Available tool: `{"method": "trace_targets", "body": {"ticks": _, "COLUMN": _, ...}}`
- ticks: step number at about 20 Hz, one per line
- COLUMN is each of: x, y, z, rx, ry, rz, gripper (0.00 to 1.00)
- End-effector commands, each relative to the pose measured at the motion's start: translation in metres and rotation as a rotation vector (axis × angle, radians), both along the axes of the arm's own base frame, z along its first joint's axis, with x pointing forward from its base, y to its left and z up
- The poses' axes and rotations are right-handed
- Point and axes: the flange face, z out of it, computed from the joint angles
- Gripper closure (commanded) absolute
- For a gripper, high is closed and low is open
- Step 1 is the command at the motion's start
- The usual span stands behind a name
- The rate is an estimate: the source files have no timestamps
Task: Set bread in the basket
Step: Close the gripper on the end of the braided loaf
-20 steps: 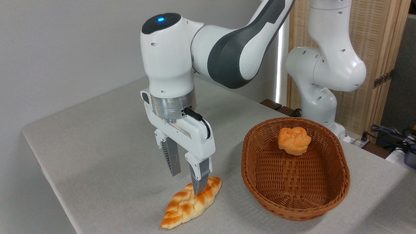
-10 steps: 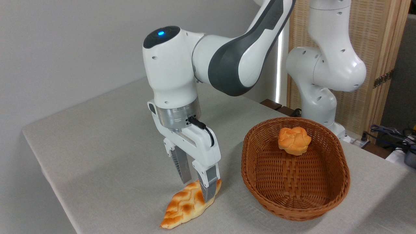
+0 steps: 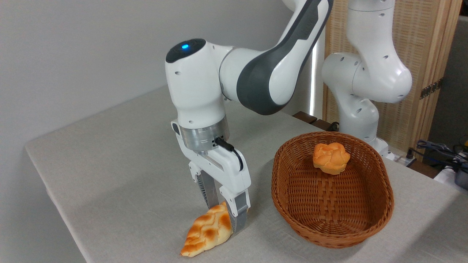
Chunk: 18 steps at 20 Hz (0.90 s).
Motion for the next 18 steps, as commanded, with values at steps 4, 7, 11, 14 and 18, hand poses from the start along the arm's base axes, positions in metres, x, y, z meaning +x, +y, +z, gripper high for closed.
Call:
{"method": "trace_targets", "body": {"ticks": 4, "x": -0.002, "y": 0.001, "z": -0.012, "rx": 0.012, "ry": -0.005, "rz": -0.017, "gripper": 0.54}}
{"method": "trace_targets", "body": {"ticks": 7, "x": -0.002, "y": 0.001, "z": -0.012, "rx": 0.012, "ry": -0.002, "rz": -0.018, "gripper": 0.81}}
{"method": "trace_targets", "body": {"ticks": 11, "x": -0.002, "y": 0.001, "z": -0.013, "rx": 0.012, "ry": 0.001, "rz": -0.021, "gripper": 0.93}}
{"method": "trace_targets", "body": {"ticks": 14, "x": -0.002, "y": 0.001, "z": -0.012, "rx": 0.012, "ry": 0.003, "rz": -0.022, "gripper": 0.98}}
{"method": "trace_targets", "body": {"ticks": 18, "x": 0.006, "y": -0.006, "z": 0.020, "rx": -0.011, "ry": -0.027, "rz": -0.009, "gripper": 0.98}}
